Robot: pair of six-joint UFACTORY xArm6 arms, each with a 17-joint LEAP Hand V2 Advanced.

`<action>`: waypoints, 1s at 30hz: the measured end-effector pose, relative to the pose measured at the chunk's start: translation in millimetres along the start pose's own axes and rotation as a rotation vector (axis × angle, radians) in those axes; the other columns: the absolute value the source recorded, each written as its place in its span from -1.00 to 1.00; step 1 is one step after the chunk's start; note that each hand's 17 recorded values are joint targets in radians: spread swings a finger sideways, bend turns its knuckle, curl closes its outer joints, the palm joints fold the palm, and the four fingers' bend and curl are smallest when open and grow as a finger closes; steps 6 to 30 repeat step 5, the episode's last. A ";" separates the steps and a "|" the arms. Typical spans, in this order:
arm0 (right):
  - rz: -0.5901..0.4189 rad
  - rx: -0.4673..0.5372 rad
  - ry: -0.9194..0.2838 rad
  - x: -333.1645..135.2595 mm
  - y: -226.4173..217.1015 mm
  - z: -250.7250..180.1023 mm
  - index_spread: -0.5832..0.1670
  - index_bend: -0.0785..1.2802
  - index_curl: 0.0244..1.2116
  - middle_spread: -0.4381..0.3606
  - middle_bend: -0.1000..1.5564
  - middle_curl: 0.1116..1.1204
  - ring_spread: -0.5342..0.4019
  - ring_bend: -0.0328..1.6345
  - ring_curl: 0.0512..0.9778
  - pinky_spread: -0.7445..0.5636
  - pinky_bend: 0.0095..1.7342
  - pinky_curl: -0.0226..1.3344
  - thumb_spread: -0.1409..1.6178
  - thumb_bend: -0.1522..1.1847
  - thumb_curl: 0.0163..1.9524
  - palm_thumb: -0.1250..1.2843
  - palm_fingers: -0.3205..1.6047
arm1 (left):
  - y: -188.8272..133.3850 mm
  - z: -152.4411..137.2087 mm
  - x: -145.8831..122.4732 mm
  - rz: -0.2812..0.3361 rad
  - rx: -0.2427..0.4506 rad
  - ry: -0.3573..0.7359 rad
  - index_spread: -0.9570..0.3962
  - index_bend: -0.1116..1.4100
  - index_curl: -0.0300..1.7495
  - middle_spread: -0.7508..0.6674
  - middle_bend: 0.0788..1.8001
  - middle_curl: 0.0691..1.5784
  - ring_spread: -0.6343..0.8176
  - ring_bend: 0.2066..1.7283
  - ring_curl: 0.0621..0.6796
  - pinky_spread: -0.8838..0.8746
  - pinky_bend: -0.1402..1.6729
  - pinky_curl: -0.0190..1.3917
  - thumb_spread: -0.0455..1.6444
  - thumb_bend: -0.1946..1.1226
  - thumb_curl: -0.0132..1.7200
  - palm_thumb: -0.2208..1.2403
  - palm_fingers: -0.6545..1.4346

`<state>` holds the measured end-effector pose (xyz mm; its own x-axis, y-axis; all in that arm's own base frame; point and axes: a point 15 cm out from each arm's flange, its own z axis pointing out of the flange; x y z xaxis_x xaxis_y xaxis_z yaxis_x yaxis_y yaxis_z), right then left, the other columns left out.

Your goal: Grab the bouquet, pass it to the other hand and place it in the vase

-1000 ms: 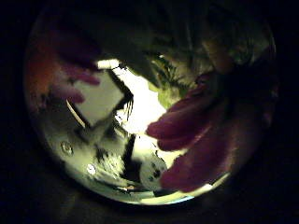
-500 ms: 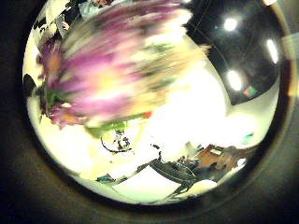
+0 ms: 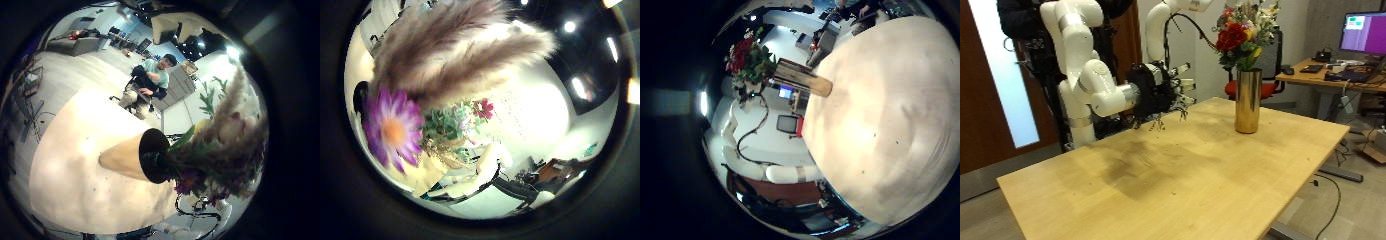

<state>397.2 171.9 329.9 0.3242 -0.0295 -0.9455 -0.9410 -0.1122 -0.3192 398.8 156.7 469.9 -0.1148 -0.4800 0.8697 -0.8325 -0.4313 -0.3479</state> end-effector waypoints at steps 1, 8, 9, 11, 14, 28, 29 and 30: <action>0.003 0.000 -0.001 0.8 0.5 0.1 -0.51 -0.66 -0.64 0.44 -0.67 -0.70 0.59 -0.42 -0.56 0.80 -0.30 -0.53 0.29 -0.81 -0.66 0.02 -0.70 | 4.4 -0.2 0.8 0.000 0.000 -0.004 0.73 -0.69 -0.74 0.92 -0.92 -0.89 0.80 -0.77 -0.61 0.71 -0.60 -0.54 -0.02 -0.76 -0.61 -0.31 -0.53; 0.004 -0.006 -0.004 1.1 1.4 2.8 -0.51 -0.65 -0.64 0.44 -0.67 -0.71 0.58 -0.42 -0.55 0.80 -0.31 -0.53 0.29 -0.81 -0.66 0.02 -0.70 | 23.3 0.3 -0.3 -0.013 -0.011 -0.014 0.73 -0.69 -0.76 0.92 -0.91 -0.91 0.81 -0.78 -0.60 0.71 -0.61 -0.54 -0.03 -0.76 -0.61 -0.32 -0.52; 0.004 -0.006 -0.004 1.1 1.4 2.8 -0.51 -0.65 -0.64 0.44 -0.67 -0.71 0.58 -0.42 -0.55 0.80 -0.31 -0.53 0.29 -0.81 -0.66 0.02 -0.70 | 23.3 0.3 -0.3 -0.013 -0.011 -0.014 0.73 -0.69 -0.76 0.92 -0.91 -0.91 0.81 -0.78 -0.60 0.71 -0.61 -0.54 -0.03 -0.76 -0.61 -0.32 -0.52; 0.004 -0.006 -0.004 1.1 1.4 2.8 -0.51 -0.65 -0.64 0.44 -0.67 -0.71 0.58 -0.42 -0.55 0.80 -0.31 -0.53 0.29 -0.81 -0.66 0.02 -0.70 | 23.3 0.3 -0.3 -0.013 -0.011 -0.014 0.73 -0.69 -0.76 0.92 -0.91 -0.91 0.81 -0.78 -0.60 0.71 -0.61 -0.54 -0.03 -0.76 -0.61 -0.32 -0.52; 0.004 -0.006 -0.004 1.1 1.4 2.8 -0.51 -0.65 -0.64 0.44 -0.67 -0.71 0.58 -0.42 -0.55 0.80 -0.31 -0.53 0.29 -0.81 -0.66 0.02 -0.70 | 23.3 0.3 -0.3 -0.013 -0.011 -0.014 0.73 -0.69 -0.76 0.92 -0.91 -0.91 0.81 -0.78 -0.60 0.71 -0.61 -0.54 -0.03 -0.76 -0.61 -0.32 -0.52; 0.004 -0.006 -0.004 1.1 1.4 2.8 -0.51 -0.65 -0.64 0.44 -0.67 -0.71 0.58 -0.42 -0.55 0.80 -0.31 -0.53 0.29 -0.81 -0.66 0.02 -0.70 | 23.3 0.3 -0.3 -0.013 -0.011 -0.014 0.73 -0.69 -0.76 0.92 -0.91 -0.91 0.81 -0.78 -0.60 0.71 -0.61 -0.54 -0.03 -0.76 -0.61 -0.32 -0.52; 0.004 -0.006 -0.004 1.1 1.4 2.8 -0.51 -0.65 -0.64 0.44 -0.67 -0.71 0.58 -0.42 -0.55 0.80 -0.31 -0.53 0.29 -0.81 -0.66 0.02 -0.70 | 23.3 0.3 -0.3 -0.013 -0.011 -0.014 0.73 -0.69 -0.76 0.92 -0.91 -0.91 0.81 -0.78 -0.60 0.71 -0.61 -0.54 -0.03 -0.76 -0.61 -0.32 -0.52; 0.004 -0.006 -0.004 1.1 1.4 2.8 -0.51 -0.65 -0.64 0.44 -0.67 -0.71 0.58 -0.42 -0.55 0.80 -0.31 -0.53 0.29 -0.81 -0.66 0.02 -0.70 | 23.3 0.3 -0.3 -0.013 -0.011 -0.014 0.73 -0.69 -0.76 0.92 -0.91 -0.91 0.81 -0.78 -0.60 0.71 -0.61 -0.54 -0.03 -0.76 -0.61 -0.32 -0.52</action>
